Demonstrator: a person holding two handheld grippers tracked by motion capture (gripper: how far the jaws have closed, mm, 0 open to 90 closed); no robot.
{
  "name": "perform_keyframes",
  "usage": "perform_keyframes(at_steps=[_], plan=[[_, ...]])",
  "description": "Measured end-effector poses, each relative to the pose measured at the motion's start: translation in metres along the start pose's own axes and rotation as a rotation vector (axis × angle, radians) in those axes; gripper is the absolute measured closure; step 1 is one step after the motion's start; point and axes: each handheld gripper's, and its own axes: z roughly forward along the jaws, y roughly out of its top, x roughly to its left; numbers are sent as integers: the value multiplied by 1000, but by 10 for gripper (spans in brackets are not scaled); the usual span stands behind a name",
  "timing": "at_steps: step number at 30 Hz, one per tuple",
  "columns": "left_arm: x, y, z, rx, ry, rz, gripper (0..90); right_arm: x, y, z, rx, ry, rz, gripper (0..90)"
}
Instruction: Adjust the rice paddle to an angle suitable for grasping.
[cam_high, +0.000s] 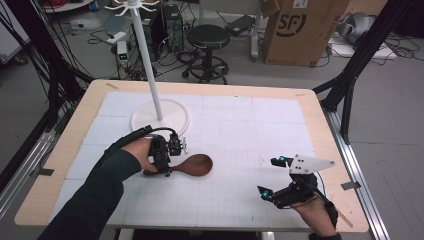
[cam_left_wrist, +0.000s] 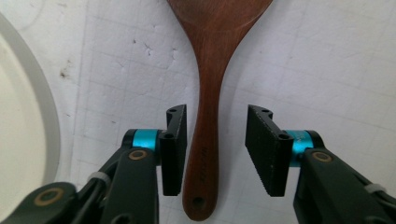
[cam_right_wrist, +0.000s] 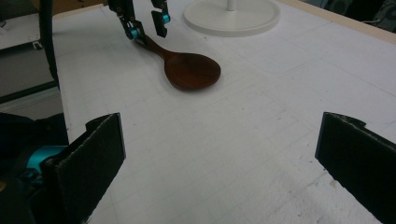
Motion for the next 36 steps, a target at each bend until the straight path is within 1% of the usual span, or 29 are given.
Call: perform_keyframes(at_steps=[5, 7, 11, 14, 18, 23, 25, 27, 28, 30, 32, 33, 34, 36], plan=[[6, 2, 2, -4, -17, -11, 556, 0, 0, 0, -1, -4, 2, 3], [7, 4, 3, 15, -12, -6, 548, -1, 0, 0, -2, 0, -5, 3], [7, 12, 4, 15, -18, 6, 545, 0, 0, 1, 1, 1, -9, 3], [6, 17, 8, 48, -23, 13, 542, 0, 1, 1, 3, 4, -6, 3], [7, 21, 13, 65, -29, 16, 543, 0, 0, 0, -1, 0, -6, 3], [7, 22, 17, 77, -28, 24, 564, -1, 0, 0, -3, -2, -10, 3], [9, 23, 19, 85, -35, 19, 571, 0, 0, 0, -3, -3, -10, 3], [9, 23, 20, 89, -33, 15, 582, 0, 0, 0, -3, -3, -10, 3], [10, 23, 21, 91, -32, 23, 585, 0, 0, 0, -3, -1, -8, 3], [10, 24, 21, 93, -33, 18, 597, 0, 0, 0, -4, -1, -10, 3], [9, 24, 22, 93, -32, 24, 602, 0, 0, 0, -4, -1, -10, 3], [9, 24, 22, 90, -35, 15, 609, 0, 0, 0, -4, -2, -8, 3], [8, 24, 23, 95, -39, 15, 616, 0, 0, 0, -4, -1, -7, 3], [9, 25, 24, 104, -34, 21, 625, 0, 0, 0, -1, 1, -6, 3]])
